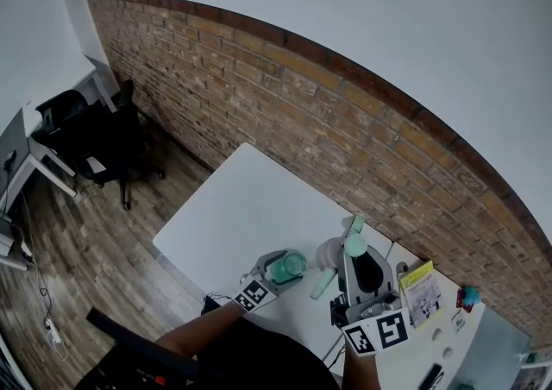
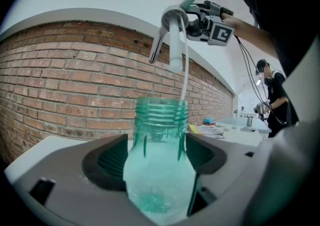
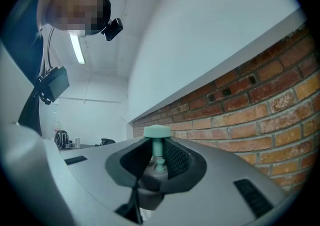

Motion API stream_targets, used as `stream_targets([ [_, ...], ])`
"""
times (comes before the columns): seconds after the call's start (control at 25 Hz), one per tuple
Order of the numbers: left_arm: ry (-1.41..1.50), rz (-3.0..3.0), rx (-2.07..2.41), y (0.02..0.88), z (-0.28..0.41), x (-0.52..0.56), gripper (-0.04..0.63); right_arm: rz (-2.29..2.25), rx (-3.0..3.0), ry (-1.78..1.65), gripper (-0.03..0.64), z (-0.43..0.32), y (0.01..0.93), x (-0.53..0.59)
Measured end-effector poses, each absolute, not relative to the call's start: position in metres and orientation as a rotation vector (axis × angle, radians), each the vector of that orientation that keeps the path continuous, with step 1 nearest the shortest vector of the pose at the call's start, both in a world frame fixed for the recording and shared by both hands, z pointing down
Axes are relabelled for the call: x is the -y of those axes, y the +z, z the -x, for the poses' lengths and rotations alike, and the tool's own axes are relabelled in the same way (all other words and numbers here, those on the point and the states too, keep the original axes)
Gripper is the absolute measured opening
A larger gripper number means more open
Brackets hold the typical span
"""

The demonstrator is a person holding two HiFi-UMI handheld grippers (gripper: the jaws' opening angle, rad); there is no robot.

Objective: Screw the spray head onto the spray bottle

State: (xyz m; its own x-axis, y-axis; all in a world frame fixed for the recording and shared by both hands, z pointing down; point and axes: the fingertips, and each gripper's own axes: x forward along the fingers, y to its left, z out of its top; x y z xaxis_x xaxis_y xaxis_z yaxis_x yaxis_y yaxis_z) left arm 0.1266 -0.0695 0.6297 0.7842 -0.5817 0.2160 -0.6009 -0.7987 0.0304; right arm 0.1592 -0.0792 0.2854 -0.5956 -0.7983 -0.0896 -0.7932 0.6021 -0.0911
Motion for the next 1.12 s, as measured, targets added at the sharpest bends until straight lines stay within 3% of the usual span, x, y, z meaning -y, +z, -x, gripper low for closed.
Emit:
stream_targets([
  [1.12,0.290,-2.884,0.973,0.630,-0.127,0.069,0.347,1.330,-2.791,-0.149,0.067,-0.150,0.331,0.083],
])
